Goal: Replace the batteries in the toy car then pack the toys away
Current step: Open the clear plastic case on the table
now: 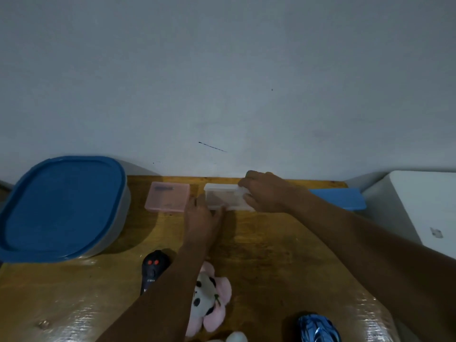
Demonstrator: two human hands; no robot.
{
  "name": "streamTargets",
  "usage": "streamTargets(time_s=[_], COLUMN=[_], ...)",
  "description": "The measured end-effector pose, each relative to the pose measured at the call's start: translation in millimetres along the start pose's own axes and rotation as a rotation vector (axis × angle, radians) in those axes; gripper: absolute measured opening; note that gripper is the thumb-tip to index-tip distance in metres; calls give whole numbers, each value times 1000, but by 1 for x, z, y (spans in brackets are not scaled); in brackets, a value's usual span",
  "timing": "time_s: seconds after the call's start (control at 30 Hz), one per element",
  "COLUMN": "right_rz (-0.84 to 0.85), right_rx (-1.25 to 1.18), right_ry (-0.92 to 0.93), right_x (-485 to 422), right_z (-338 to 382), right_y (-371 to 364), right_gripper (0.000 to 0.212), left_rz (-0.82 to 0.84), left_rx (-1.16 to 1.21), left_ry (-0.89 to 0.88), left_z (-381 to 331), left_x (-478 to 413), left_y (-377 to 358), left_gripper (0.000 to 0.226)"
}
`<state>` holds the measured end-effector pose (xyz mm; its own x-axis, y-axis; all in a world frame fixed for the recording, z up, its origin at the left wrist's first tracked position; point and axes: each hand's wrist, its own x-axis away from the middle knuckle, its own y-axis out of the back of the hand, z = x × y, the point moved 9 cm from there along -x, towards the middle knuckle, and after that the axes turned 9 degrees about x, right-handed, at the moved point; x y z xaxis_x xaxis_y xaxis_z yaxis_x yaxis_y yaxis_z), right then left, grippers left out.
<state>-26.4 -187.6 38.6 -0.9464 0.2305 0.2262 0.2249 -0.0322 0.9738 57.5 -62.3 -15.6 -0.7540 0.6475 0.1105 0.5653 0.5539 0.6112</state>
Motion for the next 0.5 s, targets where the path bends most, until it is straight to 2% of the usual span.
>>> streamTargets(time_s=[0.1,0.23,0.4,0.5], right_rz=[-58,-266,-310,-268], right_rx=[-63,86,34,46], right_ry=[-48,-135,-186,-180], right_x=[-2,0,-2,-4], right_z=[-11,-17,-18,-21], right_y=[10,32,29,18], right_gripper=[30,22,11,20], left_rz=[-1,7,2,2], left_rx=[14,53,59,60], left_ry=[33,64,62,74], left_z=[-2,-3,-3,-3], left_x=[-3,-3,-2,-3], left_y=[1,0,-1,-1], left_gripper=[45,44,45,46])
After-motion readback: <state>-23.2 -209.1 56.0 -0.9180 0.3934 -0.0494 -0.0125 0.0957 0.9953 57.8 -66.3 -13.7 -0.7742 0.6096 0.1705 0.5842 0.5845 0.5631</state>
